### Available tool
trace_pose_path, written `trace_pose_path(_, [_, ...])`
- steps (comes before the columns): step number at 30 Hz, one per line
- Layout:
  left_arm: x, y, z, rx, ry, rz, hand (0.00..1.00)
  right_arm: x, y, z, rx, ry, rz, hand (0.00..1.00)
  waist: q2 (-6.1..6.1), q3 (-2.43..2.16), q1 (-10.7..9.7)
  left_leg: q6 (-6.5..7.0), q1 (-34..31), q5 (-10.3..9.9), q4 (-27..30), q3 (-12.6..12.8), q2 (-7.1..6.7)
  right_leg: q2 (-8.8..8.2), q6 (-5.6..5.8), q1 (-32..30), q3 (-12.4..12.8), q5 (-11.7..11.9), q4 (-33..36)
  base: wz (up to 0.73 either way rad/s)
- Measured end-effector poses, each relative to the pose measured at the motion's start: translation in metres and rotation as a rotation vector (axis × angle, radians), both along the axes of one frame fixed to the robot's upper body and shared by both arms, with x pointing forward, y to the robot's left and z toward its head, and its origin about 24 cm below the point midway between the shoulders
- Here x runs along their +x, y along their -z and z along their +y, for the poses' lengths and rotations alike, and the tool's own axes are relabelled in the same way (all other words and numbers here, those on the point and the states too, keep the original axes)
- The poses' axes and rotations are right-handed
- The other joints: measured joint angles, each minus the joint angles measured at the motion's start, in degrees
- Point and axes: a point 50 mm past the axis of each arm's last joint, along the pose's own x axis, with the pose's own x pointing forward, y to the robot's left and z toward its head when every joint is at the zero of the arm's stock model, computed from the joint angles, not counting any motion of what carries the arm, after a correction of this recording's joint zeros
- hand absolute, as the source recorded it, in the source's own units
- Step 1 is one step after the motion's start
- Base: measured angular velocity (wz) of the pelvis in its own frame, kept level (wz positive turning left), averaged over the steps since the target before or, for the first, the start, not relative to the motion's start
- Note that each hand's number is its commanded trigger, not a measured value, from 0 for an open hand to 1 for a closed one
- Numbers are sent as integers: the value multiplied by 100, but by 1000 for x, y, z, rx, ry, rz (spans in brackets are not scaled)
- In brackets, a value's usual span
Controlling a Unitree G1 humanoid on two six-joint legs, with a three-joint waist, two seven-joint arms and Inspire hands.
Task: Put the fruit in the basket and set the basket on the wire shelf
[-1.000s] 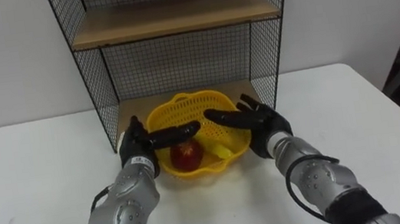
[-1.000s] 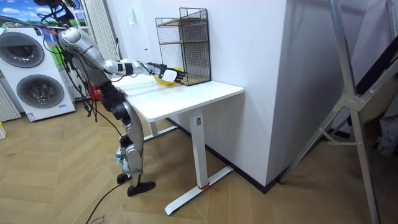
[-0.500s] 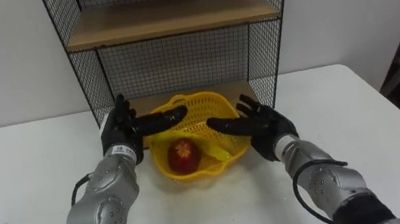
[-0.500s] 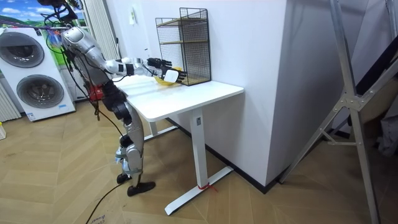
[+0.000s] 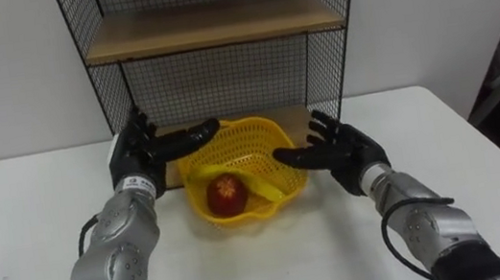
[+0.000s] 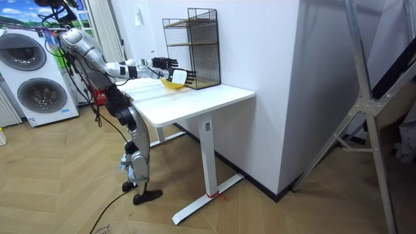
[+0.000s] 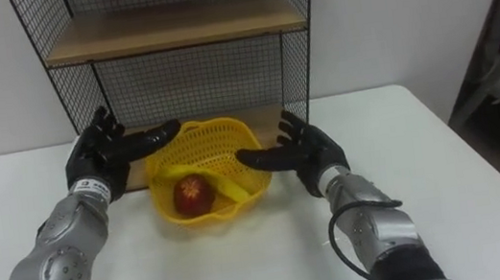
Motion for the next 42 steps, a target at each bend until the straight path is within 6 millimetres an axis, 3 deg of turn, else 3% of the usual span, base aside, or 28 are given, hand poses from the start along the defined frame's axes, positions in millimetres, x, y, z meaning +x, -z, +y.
trace_pose_path(5, [1, -3, 0, -11, 13, -26, 0, 3, -8, -2, 9, -23, -47, 0, 100, -56, -11, 0, 8, 0, -3, 24, 0, 2, 0, -51, 30, 0, 18, -1])
trace_pose_path(18, [-4, -17, 5, -12, 94, -134, 0, 1, -21, -1, 40, -51, -137, 0, 92, -40, 12, -7, -14, 15, -129, 61, 0, 39, -3, -118, 158, 1, 2, -3])
trace_pose_path(25, [-10, -26, -3, 4, 163, -192, 0, -6, -26, -1, 44, -53, -172, 0, 86, -35, 57, -16, -24, 45, -199, 75, 8, 51, -3, -133, 161, 1, -105, -1])
trace_pose_path(32, [-25, -33, -1, -5, 186, -242, 0, -19, -28, -4, 22, -59, -195, 0, 6, 9, 124, -27, -105, 75, -265, 76, 25, 63, -14, -198, 132, 11, -197, 0])
trace_pose_path(42, [-33, -40, 6, 32, 223, -283, 0, -28, -36, -8, 9, -94, -243, 0, -61, -13, 140, -32, -179, 78, -269, 90, 34, 77, -24, -271, 144, 28, -222, 0])
